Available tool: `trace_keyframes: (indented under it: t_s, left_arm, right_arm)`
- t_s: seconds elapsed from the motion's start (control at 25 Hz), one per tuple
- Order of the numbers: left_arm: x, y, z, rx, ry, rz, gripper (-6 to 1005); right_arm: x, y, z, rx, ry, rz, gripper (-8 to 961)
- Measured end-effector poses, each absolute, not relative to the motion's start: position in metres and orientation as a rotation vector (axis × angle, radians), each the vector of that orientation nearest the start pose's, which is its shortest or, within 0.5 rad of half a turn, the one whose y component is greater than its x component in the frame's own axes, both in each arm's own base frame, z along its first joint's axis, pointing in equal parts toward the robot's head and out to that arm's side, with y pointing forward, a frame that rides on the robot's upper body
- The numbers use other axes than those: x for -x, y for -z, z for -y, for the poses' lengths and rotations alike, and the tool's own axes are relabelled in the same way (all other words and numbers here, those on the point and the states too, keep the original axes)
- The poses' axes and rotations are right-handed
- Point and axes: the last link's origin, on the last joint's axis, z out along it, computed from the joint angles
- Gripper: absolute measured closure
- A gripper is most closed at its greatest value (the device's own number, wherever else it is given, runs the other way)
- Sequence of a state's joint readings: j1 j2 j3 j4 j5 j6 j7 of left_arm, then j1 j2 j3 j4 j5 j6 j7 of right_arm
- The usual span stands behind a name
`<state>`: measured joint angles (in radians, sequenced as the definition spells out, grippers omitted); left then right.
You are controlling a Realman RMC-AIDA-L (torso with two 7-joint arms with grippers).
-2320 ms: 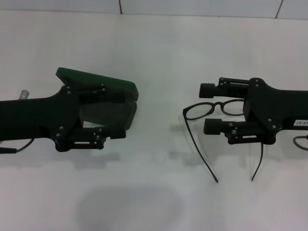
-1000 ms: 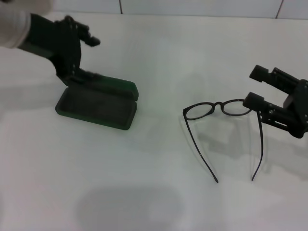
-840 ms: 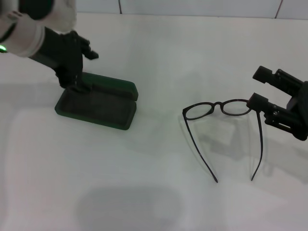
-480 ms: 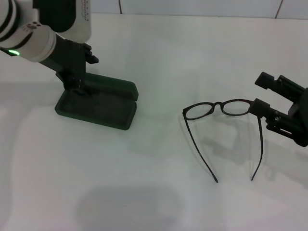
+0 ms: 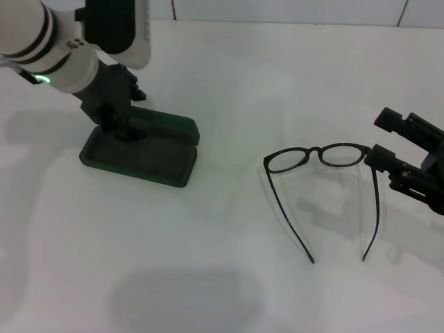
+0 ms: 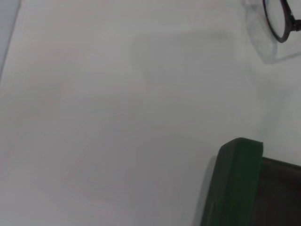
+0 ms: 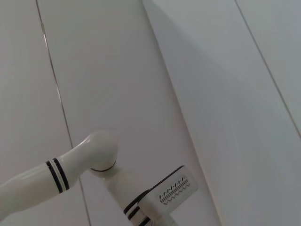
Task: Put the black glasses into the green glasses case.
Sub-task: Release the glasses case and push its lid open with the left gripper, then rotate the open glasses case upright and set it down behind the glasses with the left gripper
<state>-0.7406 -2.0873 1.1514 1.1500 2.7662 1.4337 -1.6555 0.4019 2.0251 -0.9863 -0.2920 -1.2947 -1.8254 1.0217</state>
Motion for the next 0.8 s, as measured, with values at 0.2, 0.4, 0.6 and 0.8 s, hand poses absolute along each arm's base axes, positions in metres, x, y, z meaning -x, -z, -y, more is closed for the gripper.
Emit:
trace_keyframes:
  t_s: [0.2,0.4,0.6,0.8]
  left_arm:
    - [0.198,-0.018,-0.401,2.748,-0.740,-0.098,338]
    - [0.198,-0.018,-0.401,2.747,-0.737,-0.074,454]
    - [0.195,-0.020,-0.403,2.733,-0.724,-0.049,659]
    - [0.187,-0.024,-0.404,2.710,-0.686,-0.049,794]
  right_arm:
    - [-0.259,-0.002,-0.267,2.432,-1.440,-0.463,205]
    - [-0.259,-0.002,-0.268,2.430,-1.435,-0.464,205]
    - [-0.259,-0.003,-0.269,2.424,-1.433,-0.463,205]
    - [-0.261,-0.003,-0.268,2.414,-1.428,-0.469,205]
